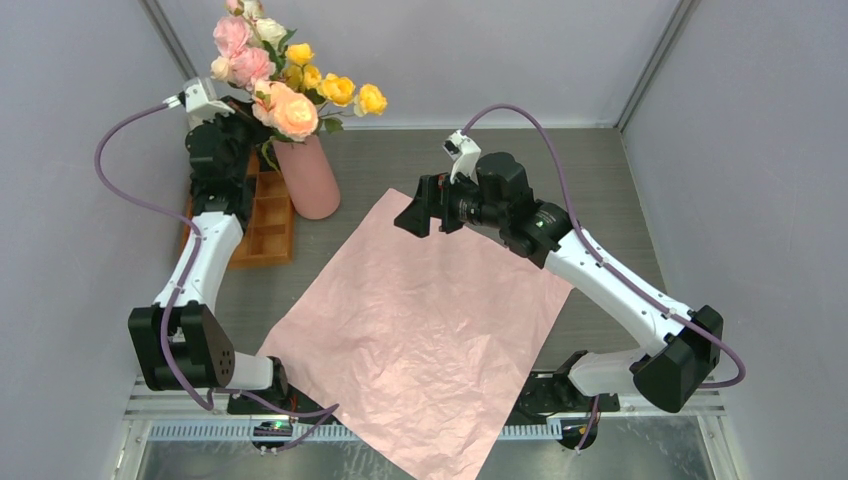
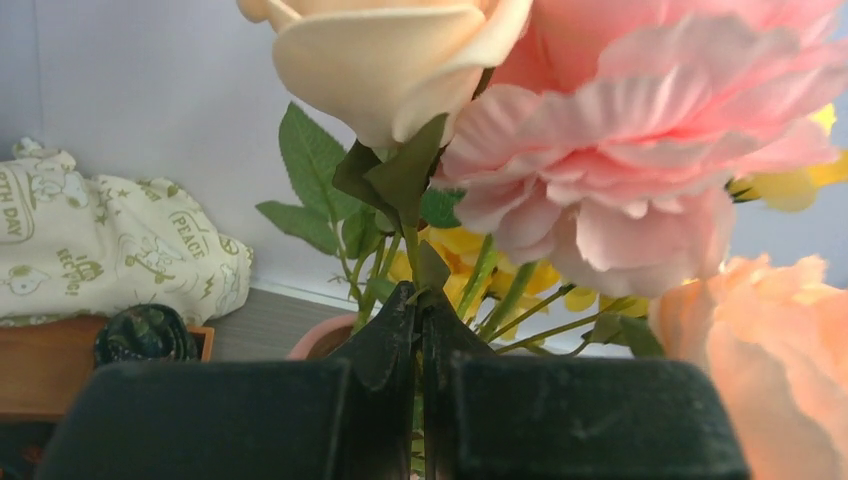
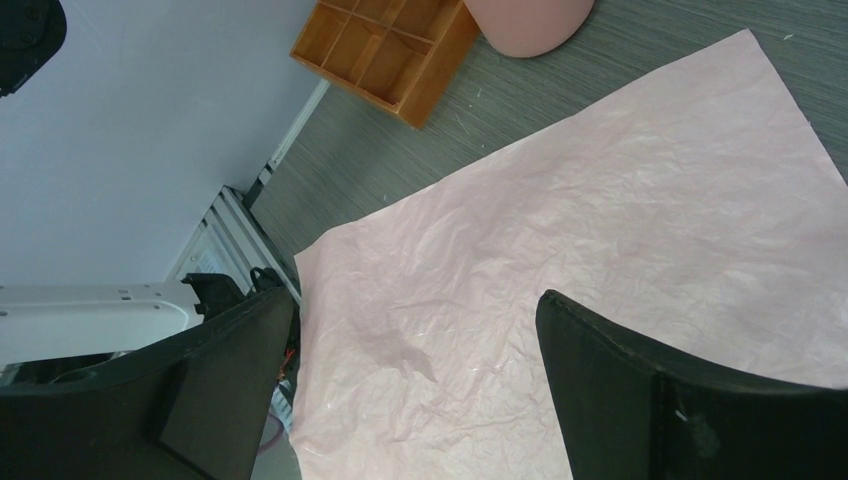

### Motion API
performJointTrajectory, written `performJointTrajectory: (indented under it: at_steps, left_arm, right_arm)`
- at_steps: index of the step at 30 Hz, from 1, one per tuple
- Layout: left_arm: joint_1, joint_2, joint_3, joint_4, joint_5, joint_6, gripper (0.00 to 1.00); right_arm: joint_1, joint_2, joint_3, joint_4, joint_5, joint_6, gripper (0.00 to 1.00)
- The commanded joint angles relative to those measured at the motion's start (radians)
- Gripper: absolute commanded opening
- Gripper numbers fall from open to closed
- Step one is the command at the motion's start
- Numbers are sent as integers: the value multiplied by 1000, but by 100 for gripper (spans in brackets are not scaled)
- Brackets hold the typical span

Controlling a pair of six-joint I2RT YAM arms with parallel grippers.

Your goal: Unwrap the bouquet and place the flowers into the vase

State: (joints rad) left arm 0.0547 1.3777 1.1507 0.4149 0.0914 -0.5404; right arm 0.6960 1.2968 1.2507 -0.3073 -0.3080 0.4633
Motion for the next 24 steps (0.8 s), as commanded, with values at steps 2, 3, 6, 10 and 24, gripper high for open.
performJointTrajectory:
  at_steps: [2, 3, 6, 10, 24]
  left_arm:
    - [2, -17, -31, 25, 15, 25, 2]
    - [3, -13, -34, 23, 15, 25, 2]
    - [1, 8, -41, 10, 15, 24, 2]
    - [2, 28, -48, -16, 17, 20, 4]
    - [-1, -133, -100, -181, -32, 24, 31]
  right_arm:
    - [-5, 2, 3, 64, -18, 20, 97]
    - [-4, 2, 1, 64, -19, 22, 97]
    - [-4, -3, -1, 65, -19, 29, 97]
    - [-4, -11, -5, 57, -12, 34, 98]
    - [-4, -38, -22, 60, -6, 58, 99]
